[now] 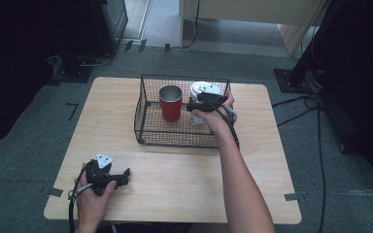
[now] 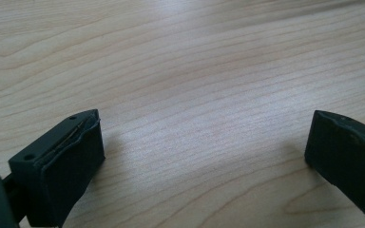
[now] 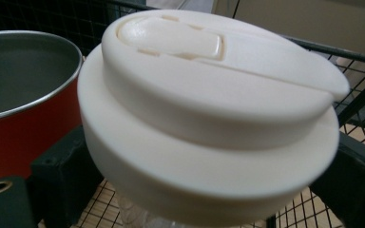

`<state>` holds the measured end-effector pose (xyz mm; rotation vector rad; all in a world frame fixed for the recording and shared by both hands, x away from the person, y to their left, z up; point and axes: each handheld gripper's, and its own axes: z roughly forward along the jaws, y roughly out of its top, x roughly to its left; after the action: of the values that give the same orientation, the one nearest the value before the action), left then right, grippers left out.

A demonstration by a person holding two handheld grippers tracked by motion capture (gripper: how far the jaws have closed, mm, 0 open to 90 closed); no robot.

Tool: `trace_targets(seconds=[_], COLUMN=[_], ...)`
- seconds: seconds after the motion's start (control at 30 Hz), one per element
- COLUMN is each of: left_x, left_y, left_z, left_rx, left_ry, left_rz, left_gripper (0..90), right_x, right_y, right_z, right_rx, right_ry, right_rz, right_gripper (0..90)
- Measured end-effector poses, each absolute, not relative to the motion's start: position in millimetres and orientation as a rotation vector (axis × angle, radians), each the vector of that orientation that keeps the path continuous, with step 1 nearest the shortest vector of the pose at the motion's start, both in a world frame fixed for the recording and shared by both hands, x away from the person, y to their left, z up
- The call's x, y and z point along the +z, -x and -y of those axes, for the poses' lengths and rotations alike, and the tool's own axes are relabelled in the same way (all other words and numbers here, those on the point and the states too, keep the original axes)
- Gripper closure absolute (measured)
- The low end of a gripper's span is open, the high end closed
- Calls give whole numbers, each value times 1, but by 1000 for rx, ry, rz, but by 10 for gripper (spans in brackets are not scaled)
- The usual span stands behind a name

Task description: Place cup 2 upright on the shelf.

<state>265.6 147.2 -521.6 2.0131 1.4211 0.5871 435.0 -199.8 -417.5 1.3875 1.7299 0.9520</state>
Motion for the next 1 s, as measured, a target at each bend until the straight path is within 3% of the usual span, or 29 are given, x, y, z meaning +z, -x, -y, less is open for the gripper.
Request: trace_targets(seconds=[0.27, 1.0], left_x=[-521, -522], left_y=[-266, -266], left_z=[-147, -147], left_rx=[587, 588], left_ry=[-2015, -2012], left_rz=[-1420, -1422], left_gripper=[0, 0], right_x=[-413, -401], right_y=[-425, -374], right_z=[199, 210], right_rx=[914, 1027], right_ry=[-1449, -1378], right_rz=[-1780, -1752], right_gripper=[137, 140])
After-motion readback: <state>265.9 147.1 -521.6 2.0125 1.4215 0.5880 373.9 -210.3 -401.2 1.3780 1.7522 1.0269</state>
